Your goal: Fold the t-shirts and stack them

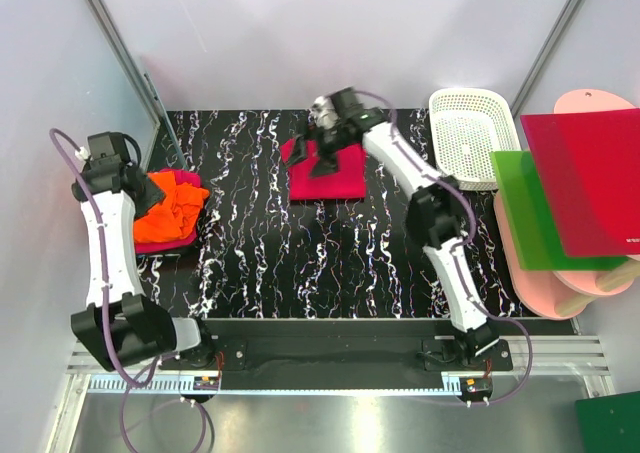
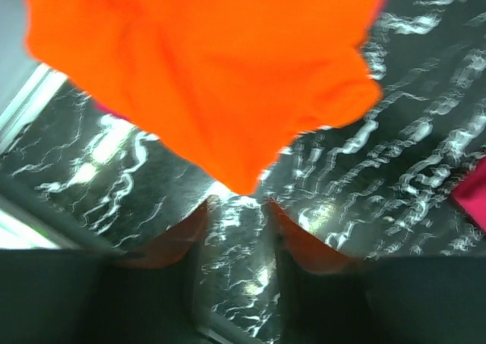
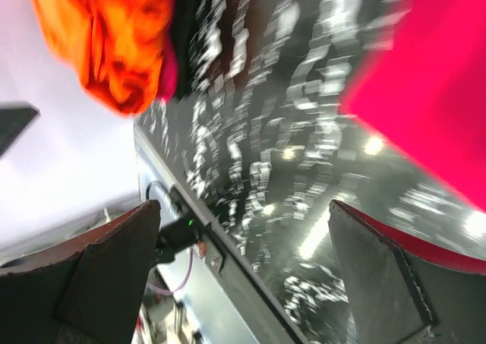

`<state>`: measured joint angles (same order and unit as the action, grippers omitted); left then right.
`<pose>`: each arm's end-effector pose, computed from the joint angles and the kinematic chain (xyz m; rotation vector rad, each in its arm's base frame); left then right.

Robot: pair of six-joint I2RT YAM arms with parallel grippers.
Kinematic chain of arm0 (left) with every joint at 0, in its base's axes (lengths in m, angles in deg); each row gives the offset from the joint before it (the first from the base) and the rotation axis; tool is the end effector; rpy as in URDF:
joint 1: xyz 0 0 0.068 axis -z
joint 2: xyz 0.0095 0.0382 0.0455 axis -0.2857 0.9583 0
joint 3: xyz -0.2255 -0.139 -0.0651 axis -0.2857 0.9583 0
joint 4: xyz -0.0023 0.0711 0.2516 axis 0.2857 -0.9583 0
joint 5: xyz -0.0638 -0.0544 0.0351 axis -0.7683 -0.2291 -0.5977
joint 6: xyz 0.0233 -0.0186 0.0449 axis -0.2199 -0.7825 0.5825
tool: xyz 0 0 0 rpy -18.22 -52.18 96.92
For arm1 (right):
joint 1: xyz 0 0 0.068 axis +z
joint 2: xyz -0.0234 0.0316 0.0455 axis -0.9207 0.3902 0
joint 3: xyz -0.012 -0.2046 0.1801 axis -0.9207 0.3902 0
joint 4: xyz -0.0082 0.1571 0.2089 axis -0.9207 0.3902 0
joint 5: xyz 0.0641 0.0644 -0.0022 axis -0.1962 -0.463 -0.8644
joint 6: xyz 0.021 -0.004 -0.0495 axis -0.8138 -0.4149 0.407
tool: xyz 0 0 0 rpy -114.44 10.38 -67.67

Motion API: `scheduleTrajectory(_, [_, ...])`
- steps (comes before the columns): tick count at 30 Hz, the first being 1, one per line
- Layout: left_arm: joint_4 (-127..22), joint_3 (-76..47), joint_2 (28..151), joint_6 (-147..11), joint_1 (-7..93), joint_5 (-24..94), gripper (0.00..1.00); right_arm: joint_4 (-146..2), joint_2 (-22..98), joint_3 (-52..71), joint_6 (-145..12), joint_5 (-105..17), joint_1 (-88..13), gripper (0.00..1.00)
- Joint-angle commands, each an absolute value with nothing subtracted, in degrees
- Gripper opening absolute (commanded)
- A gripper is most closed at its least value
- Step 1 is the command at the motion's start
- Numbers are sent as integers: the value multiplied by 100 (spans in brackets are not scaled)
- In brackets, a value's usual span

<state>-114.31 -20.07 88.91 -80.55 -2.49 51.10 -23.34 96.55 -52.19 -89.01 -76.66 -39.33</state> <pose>0.2363 0.0868 0.3509 -0.9888 2.3484 0.1369 0.4596 0.2676 0.2565 -0.3029 2.5927 1.2781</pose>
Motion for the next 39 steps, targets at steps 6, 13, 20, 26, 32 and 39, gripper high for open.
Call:
scheduleTrajectory(6, [-10363, -1642, 7713, -8803, 227, 3882, 76, -2617, 10297, -6022, -9631, -8317, -2538, 100])
scheduleTrajectory(13, [-10548, -1423, 7309, -8995, 360, 4024, 78, -3337, 11586, -7250, -10693, -8072, -1914, 99])
scheduleTrajectory(20, [-10583, -1264, 6974, -9102, 368, 3689, 78, -5193, 12274, -7138, -12407, -7667, -1615, 98])
scheduleTrajectory(26, [-10670, -1423, 6869, -9023, 377, 3514, 79, -5835, 12565, -7261, -12847, -6868, -1483, 98])
scheduleTrajectory(32, [-10688, -1361, 6930, -9093, 368, 3294, 79, -6283, 12688, -7191, -13174, -6525, -1395, 98])
scheduleTrajectory(39, [-10758, -1502, 6948, -9076, 368, 3074, 79, -6845, 13021, -7226, -13937, -5480, -1333, 95])
